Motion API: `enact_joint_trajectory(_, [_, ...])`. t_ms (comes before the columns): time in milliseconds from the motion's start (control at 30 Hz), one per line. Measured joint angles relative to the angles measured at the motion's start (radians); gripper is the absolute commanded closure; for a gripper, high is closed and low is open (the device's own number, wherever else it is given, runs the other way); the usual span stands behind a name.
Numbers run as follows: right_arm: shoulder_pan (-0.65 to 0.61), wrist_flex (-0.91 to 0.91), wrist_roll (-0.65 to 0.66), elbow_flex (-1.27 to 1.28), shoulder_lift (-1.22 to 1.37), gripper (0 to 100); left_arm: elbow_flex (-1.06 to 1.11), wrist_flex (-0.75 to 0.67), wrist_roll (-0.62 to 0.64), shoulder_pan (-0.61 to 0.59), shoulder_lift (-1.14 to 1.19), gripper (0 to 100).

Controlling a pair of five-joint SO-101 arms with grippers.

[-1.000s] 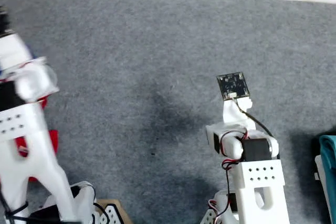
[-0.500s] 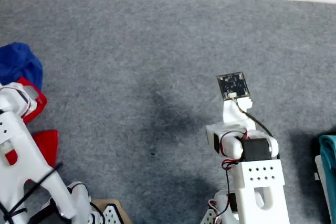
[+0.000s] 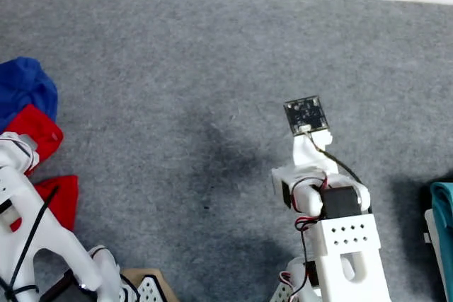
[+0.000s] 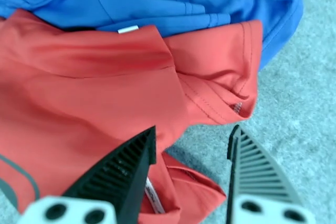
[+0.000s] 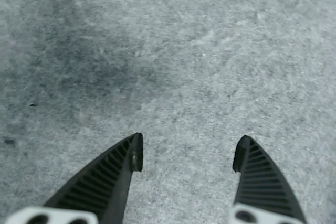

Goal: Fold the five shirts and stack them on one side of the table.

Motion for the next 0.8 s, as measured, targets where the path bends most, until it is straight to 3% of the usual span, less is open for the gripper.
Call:
enact_joint_trajectory(300, [-0.014, 0.0, 0.0, 0.0, 0.0, 71.7, -0.124, -0.02, 0.0, -0.011, 0.299, 77])
enact_joint_trajectory(567, [-0.014, 0.0, -0.002, 0.0, 0.0, 71.7, -0.15, -0.021, -0.002, -0.012, 0.39, 78])
enact_joint_trajectory(800, [-0.014, 0.0, -0.002, 0.0, 0.0, 71.7, -0.152, -0.071, -0.003, -0.049, 0.489, 94])
